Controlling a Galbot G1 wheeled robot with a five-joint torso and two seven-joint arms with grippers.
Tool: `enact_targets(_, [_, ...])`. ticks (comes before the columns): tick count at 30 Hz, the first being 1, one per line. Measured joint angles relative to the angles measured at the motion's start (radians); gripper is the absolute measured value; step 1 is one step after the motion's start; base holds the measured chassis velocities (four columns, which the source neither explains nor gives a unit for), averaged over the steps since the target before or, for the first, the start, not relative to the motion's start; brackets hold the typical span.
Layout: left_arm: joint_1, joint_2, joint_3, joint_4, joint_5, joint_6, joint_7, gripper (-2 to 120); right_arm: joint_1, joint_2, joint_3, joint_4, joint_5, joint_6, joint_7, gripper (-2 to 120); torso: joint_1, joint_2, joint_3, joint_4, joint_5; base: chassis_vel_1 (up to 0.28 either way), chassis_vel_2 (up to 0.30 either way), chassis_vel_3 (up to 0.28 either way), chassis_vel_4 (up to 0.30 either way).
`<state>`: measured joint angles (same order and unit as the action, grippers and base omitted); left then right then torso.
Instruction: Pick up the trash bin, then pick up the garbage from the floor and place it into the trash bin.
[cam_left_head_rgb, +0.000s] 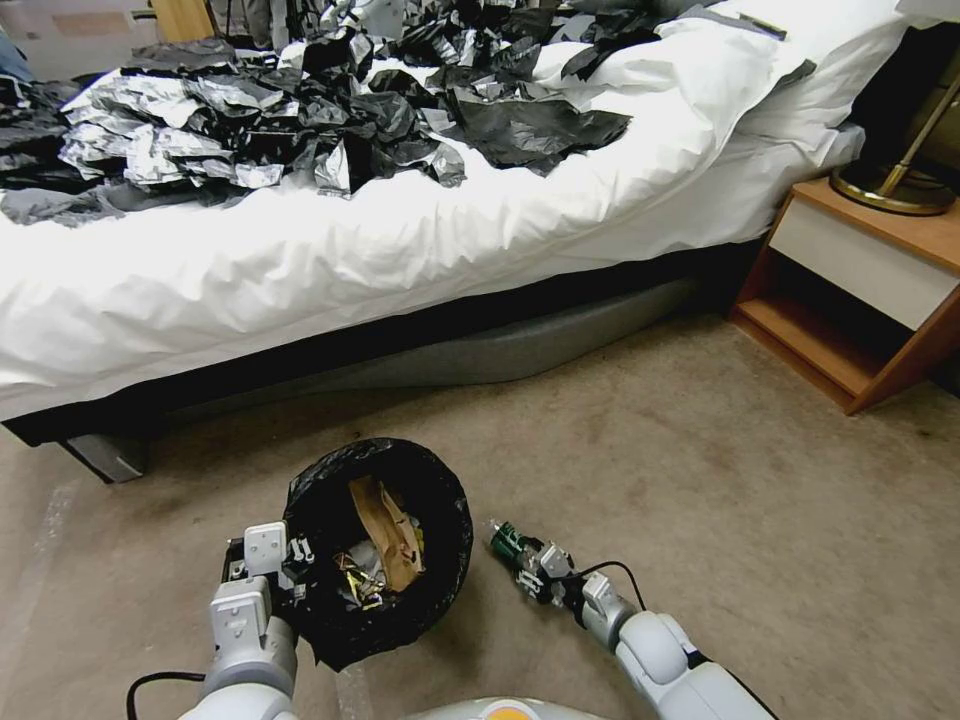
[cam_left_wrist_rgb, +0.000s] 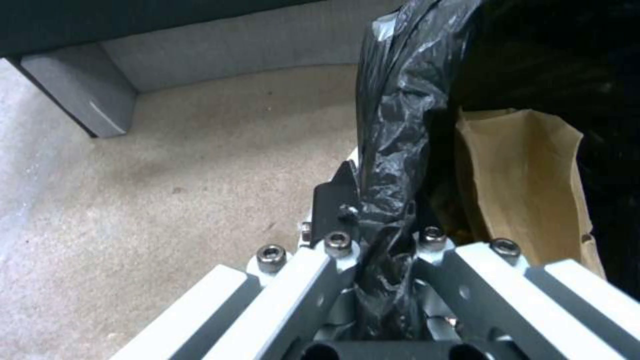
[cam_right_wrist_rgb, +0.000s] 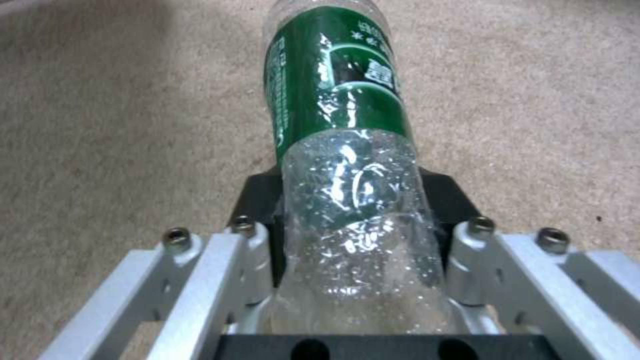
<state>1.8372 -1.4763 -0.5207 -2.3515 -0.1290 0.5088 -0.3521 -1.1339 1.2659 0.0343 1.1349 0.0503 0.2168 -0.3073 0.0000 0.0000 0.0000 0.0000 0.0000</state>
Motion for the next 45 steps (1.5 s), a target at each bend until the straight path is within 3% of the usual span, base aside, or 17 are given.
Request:
enact_targets(6, [0.000,0.003,-0.001,0.000,-0.001,0.001,0.000,0,-0.008,-0.007,0.012,0.027,0.016,0.002,0.014,24,0.000,0.000,0.000,0.0000,0.0001,0.000,0.000,0.000,0.000])
enact_targets(14, [-0.004,0.009,-0.001,0.004,-0.003,0.002,0.001,0,-0.067,-0.027,0.072,0.246,0.067,0.056,0.105,24,0.000,0.000,0.000,0.0000,0.0000,0.000,0.000,0.000,0.000])
enact_targets(19, [-0.010,0.013,-0.001,0.011,-0.005,0.003,0.002,0,-0.096,-0.028,0.104,0.435,0.082,0.095,0.146,24,0.000,0.000,0.000,-0.0001,0.0000,0.000,0.000,0.000,0.000])
enact_targets(20, [-0.012,0.013,0.000,0.014,-0.006,0.003,0.002,0,-0.105,-0.023,0.113,0.547,0.091,0.108,0.142,24,0.000,0.000,0.000,0.0002,-0.0001,0.000,0.000,0.000,0.000])
enact_targets(22, [-0.013,0.013,0.001,0.015,-0.006,0.004,0.002,0,-0.110,-0.023,0.113,0.611,0.097,0.112,0.133,24,0.000,0.000,0.000,0.0002,-0.0003,0.000,0.000,0.000,0.000])
enact_targets(25, [-0.018,0.009,0.006,0.016,-0.006,0.006,0.002,0,-0.120,-0.040,0.078,0.782,0.125,0.123,0.083,24,0.000,0.000,0.000,-0.0001,-0.0003,0.000,0.000,0.000,0.000])
enact_targets(26, [-0.019,0.011,0.007,0.017,-0.006,0.008,0.004,0,-0.131,-0.072,-0.003,0.873,0.116,0.119,0.051,24,0.000,0.000,0.000,-0.0001,-0.0002,0.000,0.000,0.000,0.000])
enact_targets(34, [-0.020,0.012,0.005,0.017,-0.011,0.012,0.003,0,-0.127,-0.107,-0.182,0.779,0.067,0.123,0.075,24,0.000,0.000,0.000,0.0000,0.0000,0.000,0.000,0.000,0.000])
enact_targets(45, [-0.021,0.011,0.010,0.013,-0.025,0.040,0.001,0,-0.088,-0.085,-0.268,0.674,0.067,0.109,0.113,24,0.000,0.000,0.000,0.0000,-0.0001,0.000,0.000,0.000,0.000])
